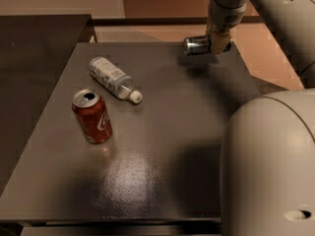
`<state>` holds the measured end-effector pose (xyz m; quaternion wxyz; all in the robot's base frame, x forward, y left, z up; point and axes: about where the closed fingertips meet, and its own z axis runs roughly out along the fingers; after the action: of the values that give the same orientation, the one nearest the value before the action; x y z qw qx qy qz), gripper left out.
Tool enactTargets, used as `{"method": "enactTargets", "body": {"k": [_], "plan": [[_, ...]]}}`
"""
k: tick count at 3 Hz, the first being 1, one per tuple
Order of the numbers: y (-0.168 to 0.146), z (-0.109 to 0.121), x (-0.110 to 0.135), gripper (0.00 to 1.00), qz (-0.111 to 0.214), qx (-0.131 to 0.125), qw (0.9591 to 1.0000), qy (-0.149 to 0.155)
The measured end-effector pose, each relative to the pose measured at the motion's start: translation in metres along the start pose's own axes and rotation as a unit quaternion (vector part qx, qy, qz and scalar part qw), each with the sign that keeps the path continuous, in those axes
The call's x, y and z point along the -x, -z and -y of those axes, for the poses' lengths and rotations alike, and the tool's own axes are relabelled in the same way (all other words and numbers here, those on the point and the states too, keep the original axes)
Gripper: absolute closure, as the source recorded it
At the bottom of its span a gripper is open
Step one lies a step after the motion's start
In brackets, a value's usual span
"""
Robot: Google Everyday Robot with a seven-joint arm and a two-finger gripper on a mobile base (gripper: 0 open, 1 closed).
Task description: Place redbull can upright
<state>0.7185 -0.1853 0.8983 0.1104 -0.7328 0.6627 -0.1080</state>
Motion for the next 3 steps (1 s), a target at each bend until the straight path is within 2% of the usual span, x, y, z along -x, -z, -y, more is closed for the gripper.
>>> {"method": "enactTargets", "body": {"k": [1,2,3], "plan": [[0.042,0.001,-0.003,1.0,-0.006,-0.075,0.9961,0.047],[0.089,-0.014,-0.001,1.0,-0.019,-0.16,0.981,0.109],[0.122,-0.044,0.0,1.0,-0.047,-0.225,0.958,0.171]]}}
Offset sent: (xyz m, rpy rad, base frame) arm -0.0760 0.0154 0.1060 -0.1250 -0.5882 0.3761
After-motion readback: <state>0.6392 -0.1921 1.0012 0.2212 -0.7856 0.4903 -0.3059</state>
